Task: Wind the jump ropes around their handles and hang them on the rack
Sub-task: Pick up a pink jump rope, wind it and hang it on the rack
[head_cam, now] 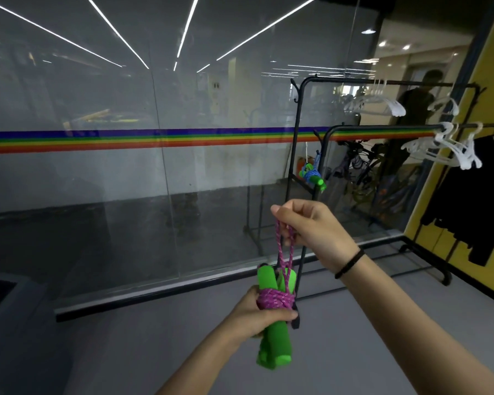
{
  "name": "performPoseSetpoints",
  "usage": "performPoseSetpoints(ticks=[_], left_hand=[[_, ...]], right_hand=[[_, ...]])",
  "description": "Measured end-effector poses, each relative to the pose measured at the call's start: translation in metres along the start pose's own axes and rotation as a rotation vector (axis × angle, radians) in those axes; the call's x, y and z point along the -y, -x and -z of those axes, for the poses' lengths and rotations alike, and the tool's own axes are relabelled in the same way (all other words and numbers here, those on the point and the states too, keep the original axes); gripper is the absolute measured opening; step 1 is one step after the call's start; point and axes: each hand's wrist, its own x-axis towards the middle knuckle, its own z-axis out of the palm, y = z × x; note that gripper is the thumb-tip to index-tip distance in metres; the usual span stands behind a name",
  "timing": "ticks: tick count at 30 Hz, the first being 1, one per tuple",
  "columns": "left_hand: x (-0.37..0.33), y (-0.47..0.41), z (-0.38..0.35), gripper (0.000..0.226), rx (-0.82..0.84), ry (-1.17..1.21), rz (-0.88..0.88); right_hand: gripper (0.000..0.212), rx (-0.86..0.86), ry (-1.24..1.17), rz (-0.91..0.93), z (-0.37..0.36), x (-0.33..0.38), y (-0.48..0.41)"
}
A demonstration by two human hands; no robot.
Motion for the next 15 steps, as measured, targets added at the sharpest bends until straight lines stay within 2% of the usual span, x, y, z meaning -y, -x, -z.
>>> performPoseSetpoints(ticks=[5,6,8,9,11,15], left_hand=[[-0.006,-0.01,0.013,0.02,-0.073,-0.014,-0.003],[-0.008,-0.015,0.017,0.036,-0.105,-0.028,-0.012],[-0.012,-0.028,0.025,0.086,-0.2,-0.104,-0.032],[-0.018,-0.032,0.027,0.091,-0.22,-0.104,-0.054],[-0.033,-0.04,0.03,0.071,-0.218,-0.057,-0.142],[-0.063,-0.062,0.025,0.014,-0.125,0.032,-0.353]], right_hand=[[0.031,-0.055,-0.045,-0.051,0.004,-0.019,-0.002],[0.03,-0.06,-0.043,-0.056,0.005,-0.022,-0.003],[0.03,-0.058,-0.032,-0.066,0.007,-0.026,-0.007],[0.03,-0.056,-0.029,-0.069,0.008,-0.028,-0.01],[0.029,-0.052,-0.026,-0.074,0.011,-0.031,-0.018],[0.026,-0.028,-0.013,-0.075,0.025,-0.044,-0.039]])
